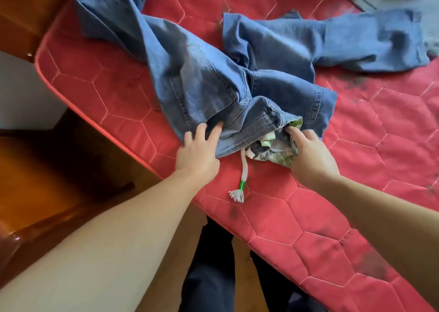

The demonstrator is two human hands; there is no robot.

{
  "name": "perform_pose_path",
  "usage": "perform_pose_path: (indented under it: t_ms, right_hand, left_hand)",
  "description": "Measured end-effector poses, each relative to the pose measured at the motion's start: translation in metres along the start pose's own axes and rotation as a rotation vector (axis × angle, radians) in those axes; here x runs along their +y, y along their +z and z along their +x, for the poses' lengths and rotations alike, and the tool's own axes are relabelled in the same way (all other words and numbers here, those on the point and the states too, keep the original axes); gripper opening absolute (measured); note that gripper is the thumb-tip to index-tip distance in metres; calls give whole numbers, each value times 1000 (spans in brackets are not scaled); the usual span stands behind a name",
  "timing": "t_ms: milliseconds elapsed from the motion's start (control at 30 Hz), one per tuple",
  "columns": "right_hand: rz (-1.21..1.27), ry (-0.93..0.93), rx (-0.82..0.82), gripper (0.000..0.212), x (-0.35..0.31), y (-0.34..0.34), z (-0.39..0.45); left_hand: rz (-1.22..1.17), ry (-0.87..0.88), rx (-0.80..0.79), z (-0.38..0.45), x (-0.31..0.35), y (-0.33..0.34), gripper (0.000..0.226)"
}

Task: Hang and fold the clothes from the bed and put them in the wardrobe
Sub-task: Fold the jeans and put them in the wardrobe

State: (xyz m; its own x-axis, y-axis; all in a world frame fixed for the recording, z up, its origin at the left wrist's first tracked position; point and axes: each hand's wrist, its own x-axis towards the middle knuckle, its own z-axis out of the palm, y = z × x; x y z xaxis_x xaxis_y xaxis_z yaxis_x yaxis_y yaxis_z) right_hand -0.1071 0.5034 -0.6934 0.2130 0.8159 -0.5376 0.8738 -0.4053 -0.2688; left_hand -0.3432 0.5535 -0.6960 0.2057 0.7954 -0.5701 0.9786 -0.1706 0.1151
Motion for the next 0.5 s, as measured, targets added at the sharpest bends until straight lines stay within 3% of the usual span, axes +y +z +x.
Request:
perform_pose_path:
  t_ms: [133, 300, 400, 500]
  right_hand:
    - [116, 14, 55, 48, 7, -35, 2]
    - [241, 30, 309, 55, 4, -145, -6]
    - [201, -19, 458, 42, 1, -237, -30]
    - [165, 38, 508, 35, 8, -316, -76]
  left_hand:
    - [-111, 120, -72, -2, -17, -30, 73]
    - [-13, 262, -96, -20, -16, -112, 70]
    - [166, 369, -20, -23, -2, -195, 68]
    - [220, 445, 108, -34, 29, -285, 54]
